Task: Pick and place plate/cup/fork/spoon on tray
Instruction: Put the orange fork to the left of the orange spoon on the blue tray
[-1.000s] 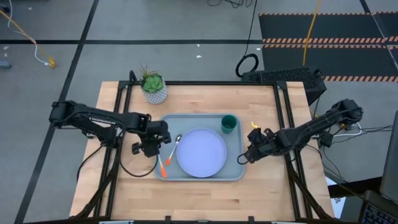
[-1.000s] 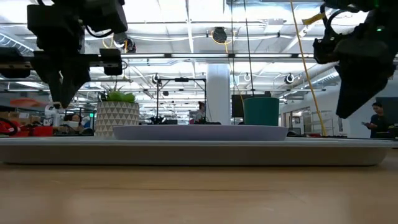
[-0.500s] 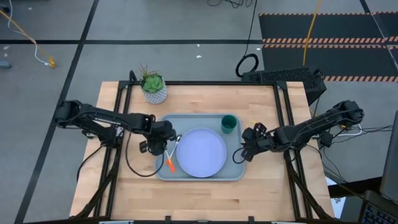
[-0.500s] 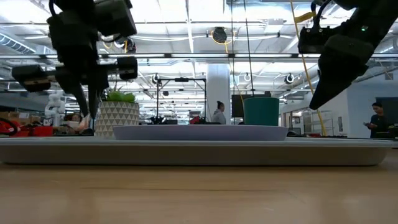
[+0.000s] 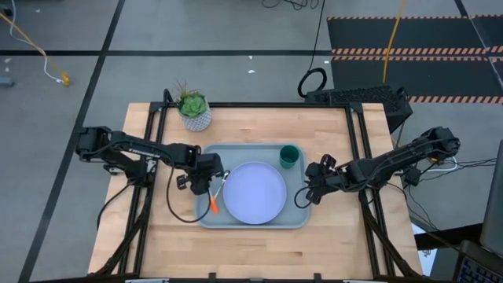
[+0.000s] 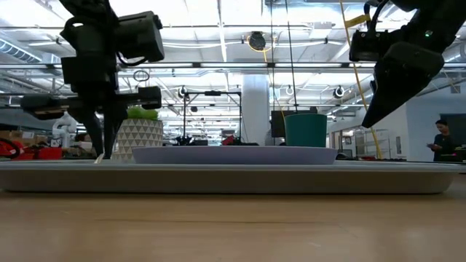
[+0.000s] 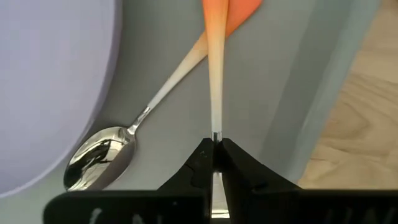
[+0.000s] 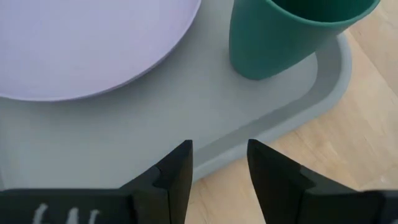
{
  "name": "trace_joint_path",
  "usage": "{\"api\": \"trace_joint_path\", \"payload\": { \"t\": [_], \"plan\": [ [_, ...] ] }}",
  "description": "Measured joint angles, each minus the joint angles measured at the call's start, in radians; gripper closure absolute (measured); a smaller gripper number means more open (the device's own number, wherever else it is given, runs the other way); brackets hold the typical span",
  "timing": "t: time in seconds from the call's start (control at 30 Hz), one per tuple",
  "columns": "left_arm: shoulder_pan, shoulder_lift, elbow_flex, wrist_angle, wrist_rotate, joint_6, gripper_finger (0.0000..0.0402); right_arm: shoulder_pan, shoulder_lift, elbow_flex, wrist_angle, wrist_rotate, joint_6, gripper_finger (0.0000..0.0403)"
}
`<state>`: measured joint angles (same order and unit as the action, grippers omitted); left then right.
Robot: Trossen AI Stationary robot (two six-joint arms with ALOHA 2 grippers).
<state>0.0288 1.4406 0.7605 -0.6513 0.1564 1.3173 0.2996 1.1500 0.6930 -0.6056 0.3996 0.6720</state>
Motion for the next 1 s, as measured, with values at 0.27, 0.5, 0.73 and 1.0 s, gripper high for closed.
{"api": "trace_joint_path", "payload": {
  "t": [0.27, 0.5, 0.73, 1.0],
  "plan": [
    [-0.007, -0.016, 0.0, 0.021, -0.078, -0.091, 0.0357, 0.0, 0.0, 0.0, 0.003, -0.007, 0.021, 0.0259],
    [-0.029, -0.029, 0.0, 0.022, -0.087, -0.162, 0.0347, 0.001, 0.0, 0.0, 0.003, -0.011, 0.047, 0.0259],
    [-0.064, -0.054, 0.02, 0.01, -0.181, -0.256, 0.0346, 0.001, 0.0, 0.0, 0.004, -0.011, 0.049, 0.0259],
    [-0.112, -0.143, 0.157, 0.034, -0.239, -0.657, 0.0346, 0.001, 0.0, 0.0, 0.008, -0.012, 0.047, 0.0259]
  ]
}}
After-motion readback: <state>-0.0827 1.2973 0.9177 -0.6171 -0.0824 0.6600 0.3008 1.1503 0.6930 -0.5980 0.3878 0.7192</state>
